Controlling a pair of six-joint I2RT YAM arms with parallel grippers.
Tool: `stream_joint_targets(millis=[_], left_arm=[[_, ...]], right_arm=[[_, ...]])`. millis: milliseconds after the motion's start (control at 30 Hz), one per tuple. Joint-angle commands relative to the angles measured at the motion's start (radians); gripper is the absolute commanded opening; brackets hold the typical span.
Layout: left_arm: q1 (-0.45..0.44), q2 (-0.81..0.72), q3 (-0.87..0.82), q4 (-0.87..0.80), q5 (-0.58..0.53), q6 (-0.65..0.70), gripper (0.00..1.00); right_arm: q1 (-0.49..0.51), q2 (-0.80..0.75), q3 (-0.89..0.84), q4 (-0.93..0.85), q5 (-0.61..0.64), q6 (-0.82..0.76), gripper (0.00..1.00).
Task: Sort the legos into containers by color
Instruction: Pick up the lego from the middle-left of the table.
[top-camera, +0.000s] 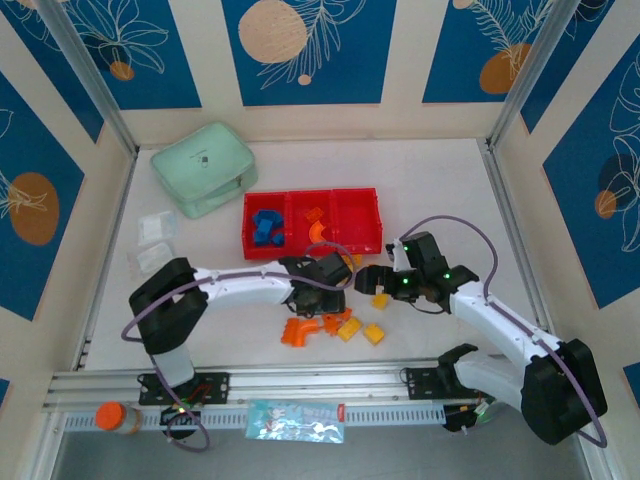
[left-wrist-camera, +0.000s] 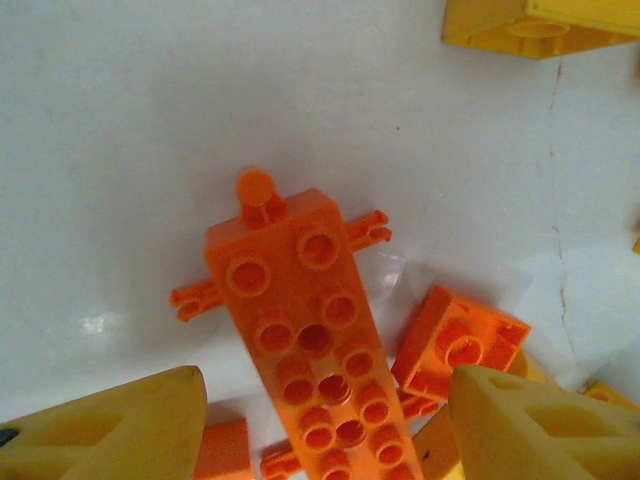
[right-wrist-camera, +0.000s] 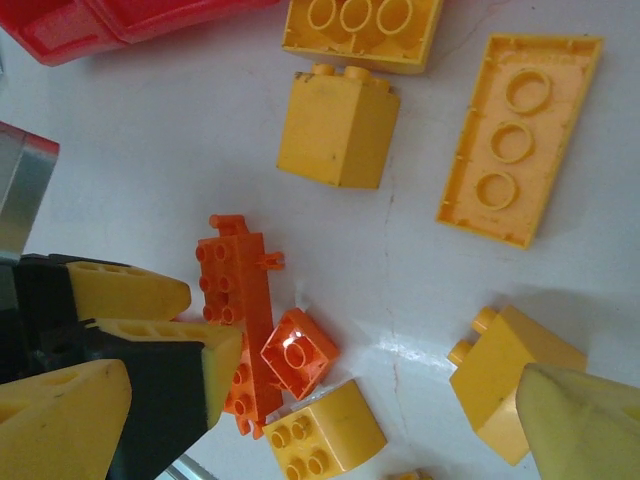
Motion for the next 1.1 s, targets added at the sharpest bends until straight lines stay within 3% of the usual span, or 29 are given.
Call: stream_joint_targets(millis=[0,233,600,1067], left_arm=[[-0.012,0.037,0.041,0.001,0.02,-0.004,0.64],[-0.012,0.087,0.071,0.003,0.022,0.006,0.57],[-0.009,0.084,0.076,-0.076,-0.087,0.03,0.43],[-0.006,0.011,0.003,-0.086,-0.07,0.021,0.5]], right_arm=[[-0.013,-0.02,-0.011,0.002,-0.036,-0.006,0.99],[-0.027,-0.024,-0.018,0.013,-0.055,-0.006,0.99],[-0.037,-0.037,-0.022,0.01,-0.067,-0.003,0.99],[-0.043,-0.035,-0.023,0.021,-0.077,0.001,0.99]])
